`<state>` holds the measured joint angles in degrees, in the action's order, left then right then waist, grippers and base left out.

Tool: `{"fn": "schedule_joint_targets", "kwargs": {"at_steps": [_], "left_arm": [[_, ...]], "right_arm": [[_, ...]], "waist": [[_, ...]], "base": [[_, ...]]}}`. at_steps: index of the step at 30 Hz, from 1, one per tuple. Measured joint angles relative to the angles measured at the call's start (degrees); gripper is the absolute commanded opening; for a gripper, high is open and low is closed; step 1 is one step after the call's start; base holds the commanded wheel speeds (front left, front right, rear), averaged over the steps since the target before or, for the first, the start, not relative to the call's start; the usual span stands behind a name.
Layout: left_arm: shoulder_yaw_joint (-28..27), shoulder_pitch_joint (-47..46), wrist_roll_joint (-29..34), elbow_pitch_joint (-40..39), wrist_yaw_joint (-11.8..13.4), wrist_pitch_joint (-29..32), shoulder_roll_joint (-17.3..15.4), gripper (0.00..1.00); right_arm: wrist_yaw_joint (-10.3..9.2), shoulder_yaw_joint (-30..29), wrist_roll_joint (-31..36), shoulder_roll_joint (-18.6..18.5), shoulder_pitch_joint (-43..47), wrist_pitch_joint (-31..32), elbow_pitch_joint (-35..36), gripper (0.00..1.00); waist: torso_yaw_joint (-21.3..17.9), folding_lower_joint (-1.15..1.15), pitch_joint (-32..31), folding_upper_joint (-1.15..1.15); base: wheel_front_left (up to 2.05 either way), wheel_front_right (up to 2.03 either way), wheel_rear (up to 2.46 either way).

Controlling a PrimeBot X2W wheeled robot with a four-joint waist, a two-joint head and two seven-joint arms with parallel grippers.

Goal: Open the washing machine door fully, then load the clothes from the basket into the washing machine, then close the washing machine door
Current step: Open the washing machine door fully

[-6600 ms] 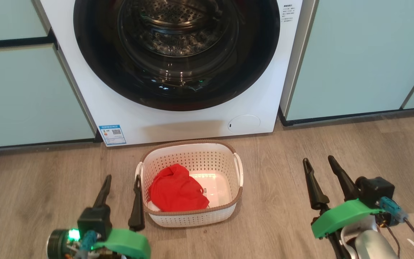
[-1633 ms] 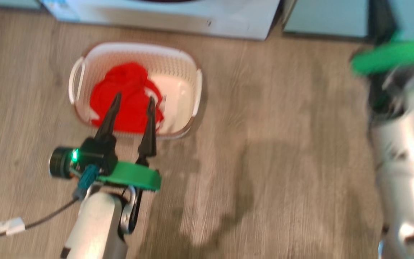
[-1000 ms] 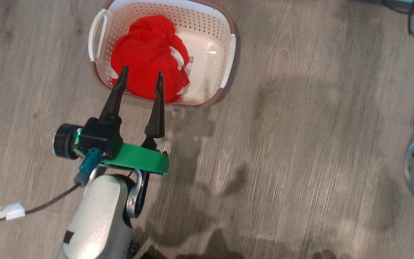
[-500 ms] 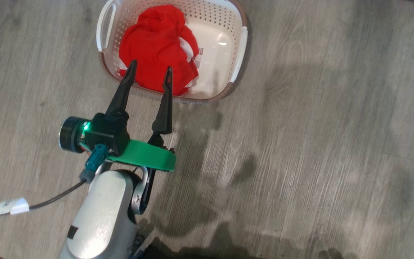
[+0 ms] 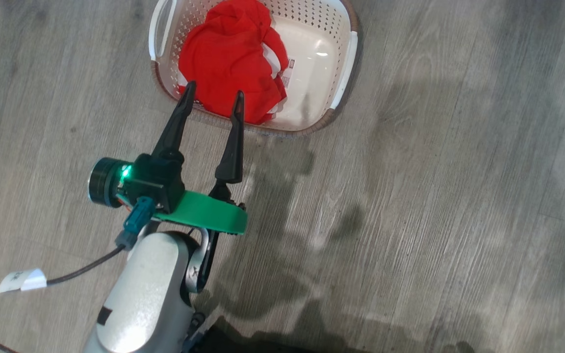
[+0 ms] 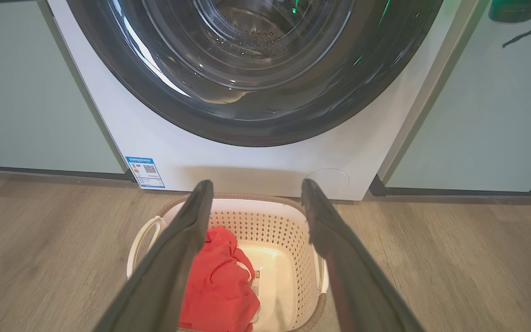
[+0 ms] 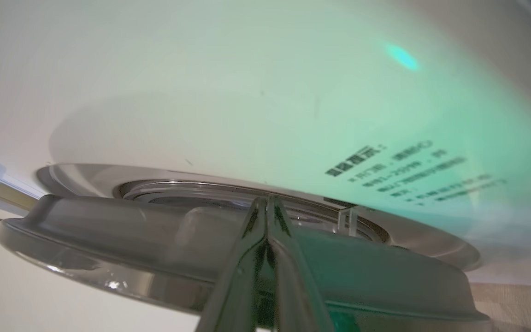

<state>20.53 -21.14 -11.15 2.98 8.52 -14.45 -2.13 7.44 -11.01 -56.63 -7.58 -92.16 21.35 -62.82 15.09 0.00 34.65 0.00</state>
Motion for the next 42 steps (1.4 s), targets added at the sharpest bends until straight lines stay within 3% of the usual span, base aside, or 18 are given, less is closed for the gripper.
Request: {"fn": "schedule_joint_targets", "kwargs": {"at_steps": [11,42], "left_arm": [[0.8,0.0,0.0,0.2,0.3,0.0,0.0,1.0],[-0.1,9.4,0.6,2.1,0.3,0.0,-0.1,1.0]], "right_arm": [[0.0,1.7,-2.0,-0.5,0.8,5.1,-0.5,0.0],[0.0,5.2,-11.1,1.1,26.2,12.7,1.9,0.0]], "waist": [[0.3,0.0,-1.6,0.0],[3.3,0.0,-18.9,0.0]], "base": [[0.0,0.0,0.0],[0.0,0.0,0.0]]}}
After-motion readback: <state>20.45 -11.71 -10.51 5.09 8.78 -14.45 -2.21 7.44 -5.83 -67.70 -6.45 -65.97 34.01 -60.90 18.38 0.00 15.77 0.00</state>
